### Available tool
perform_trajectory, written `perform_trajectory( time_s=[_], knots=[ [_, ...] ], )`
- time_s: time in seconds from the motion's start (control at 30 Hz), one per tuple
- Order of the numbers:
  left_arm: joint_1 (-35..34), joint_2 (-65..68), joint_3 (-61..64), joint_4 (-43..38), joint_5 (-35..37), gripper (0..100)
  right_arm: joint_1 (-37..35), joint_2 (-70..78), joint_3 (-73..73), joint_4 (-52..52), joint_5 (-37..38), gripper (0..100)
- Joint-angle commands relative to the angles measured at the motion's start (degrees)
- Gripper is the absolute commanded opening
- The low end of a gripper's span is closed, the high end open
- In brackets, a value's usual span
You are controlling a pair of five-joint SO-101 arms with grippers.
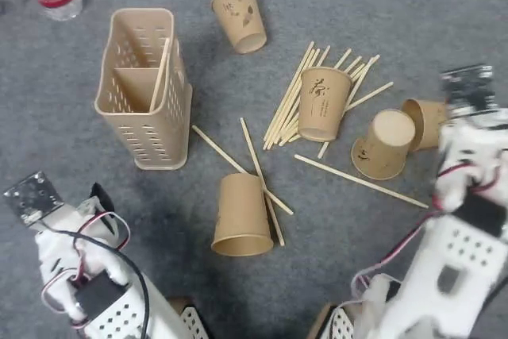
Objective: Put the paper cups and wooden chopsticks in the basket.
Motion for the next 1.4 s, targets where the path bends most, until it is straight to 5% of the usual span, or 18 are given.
perform_trajectory(
  time_s=[0.0, 0.2, 0.47, 1.03, 1.37],
  knots=[
    [0.4, -1.0, 0.1, -1.5, -0.7, 22, 3.7, 11.2, -6.3, -2.3, -0.9, 18.8],
    [0.4, -1.0, 0.2, -1.5, -0.7, 22, -1.0, 26.0, -21.9, 3.2, -8.3, 18.8],
    [0.4, -1.0, 0.2, -1.6, -0.7, 22, -13.1, 32.9, -26.4, 3.1, -8.9, 19.0],
    [3.8, -1.0, 0.3, -1.5, -0.7, 22, -17.5, 37.5, -16.4, -3.4, -4.5, 18.9],
    [3.9, -1.0, 0.3, -1.5, -0.7, 22, -11.3, 48.7, -16.3, -13.0, 0.7, 18.8]
  ],
)
